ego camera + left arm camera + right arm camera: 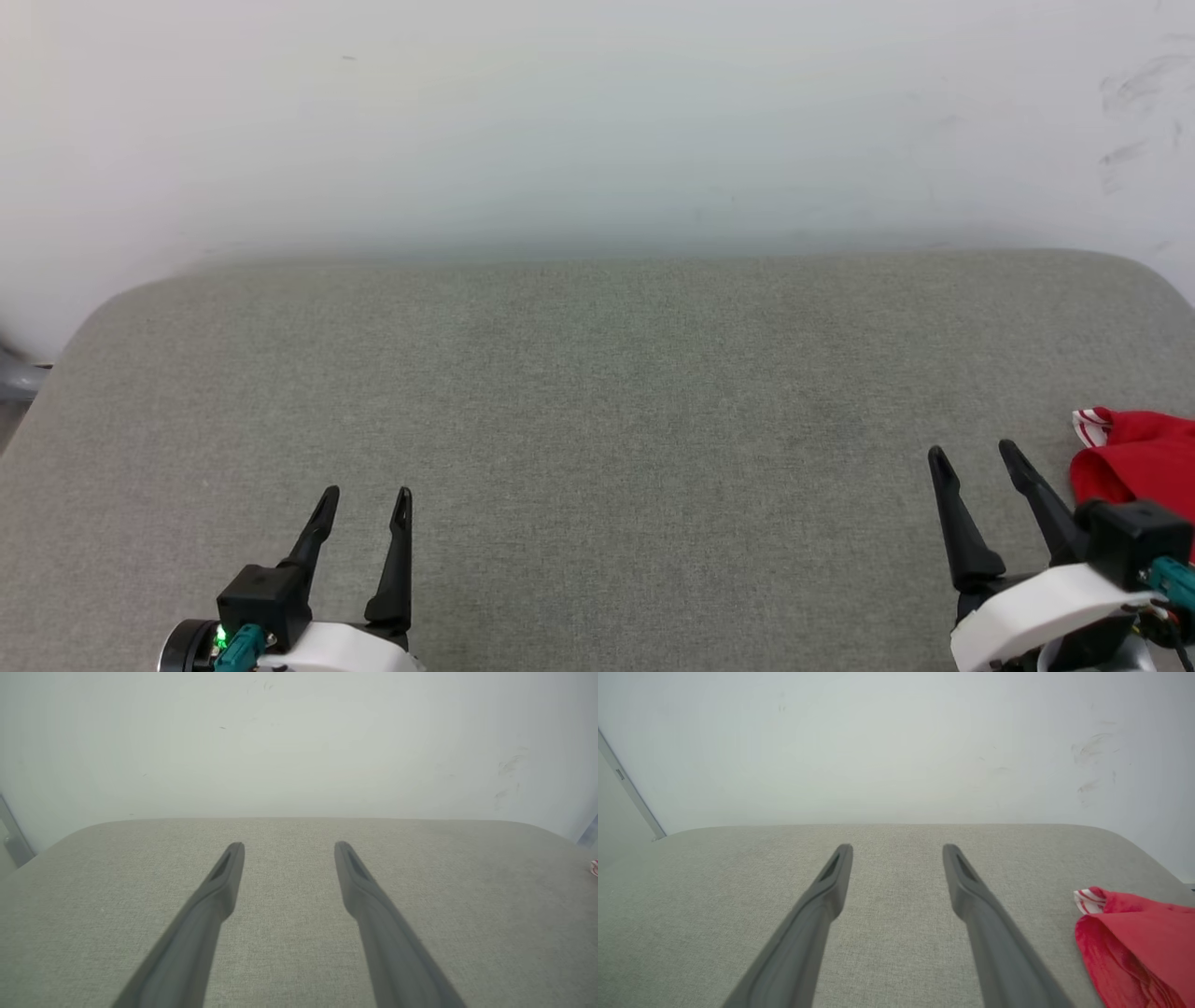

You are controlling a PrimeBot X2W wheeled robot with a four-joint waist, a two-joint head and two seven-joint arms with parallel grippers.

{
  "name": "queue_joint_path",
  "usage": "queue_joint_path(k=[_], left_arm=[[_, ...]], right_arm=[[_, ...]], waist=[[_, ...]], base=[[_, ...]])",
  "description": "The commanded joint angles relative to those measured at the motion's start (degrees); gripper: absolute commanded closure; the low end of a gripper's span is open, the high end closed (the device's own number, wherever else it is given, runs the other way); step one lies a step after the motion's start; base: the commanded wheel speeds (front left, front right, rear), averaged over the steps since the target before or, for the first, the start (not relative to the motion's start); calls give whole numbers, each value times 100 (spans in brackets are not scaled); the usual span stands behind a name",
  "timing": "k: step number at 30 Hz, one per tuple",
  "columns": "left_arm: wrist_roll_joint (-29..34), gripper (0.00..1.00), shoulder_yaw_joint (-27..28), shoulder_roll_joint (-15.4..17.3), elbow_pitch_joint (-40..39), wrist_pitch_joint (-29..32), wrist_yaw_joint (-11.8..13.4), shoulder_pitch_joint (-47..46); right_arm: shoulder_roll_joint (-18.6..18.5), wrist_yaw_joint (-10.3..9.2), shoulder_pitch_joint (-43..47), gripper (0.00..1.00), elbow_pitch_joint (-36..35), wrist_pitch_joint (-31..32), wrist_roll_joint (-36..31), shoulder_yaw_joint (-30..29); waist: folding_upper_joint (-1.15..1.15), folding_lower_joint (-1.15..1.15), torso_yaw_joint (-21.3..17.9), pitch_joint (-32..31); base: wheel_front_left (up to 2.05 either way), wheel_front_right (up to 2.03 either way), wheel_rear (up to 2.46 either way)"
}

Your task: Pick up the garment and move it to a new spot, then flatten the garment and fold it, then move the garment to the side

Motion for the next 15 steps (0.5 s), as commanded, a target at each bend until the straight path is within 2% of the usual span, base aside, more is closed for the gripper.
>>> queue_joint_path(k=[1, 15], left_arm=[[30, 0, 17, -22, -25, -24, 5, 67], [227, 0, 60, -78, -119, -24, 29, 217]], right_arm=[[44, -5, 124, 0, -85, 20, -13, -11], [249, -5, 613, 0, -543, 186, -236, -184]], waist=[[0, 1, 2, -24], [0, 1, -28, -70]], base=[[0, 0, 0], [0, 0, 0]])
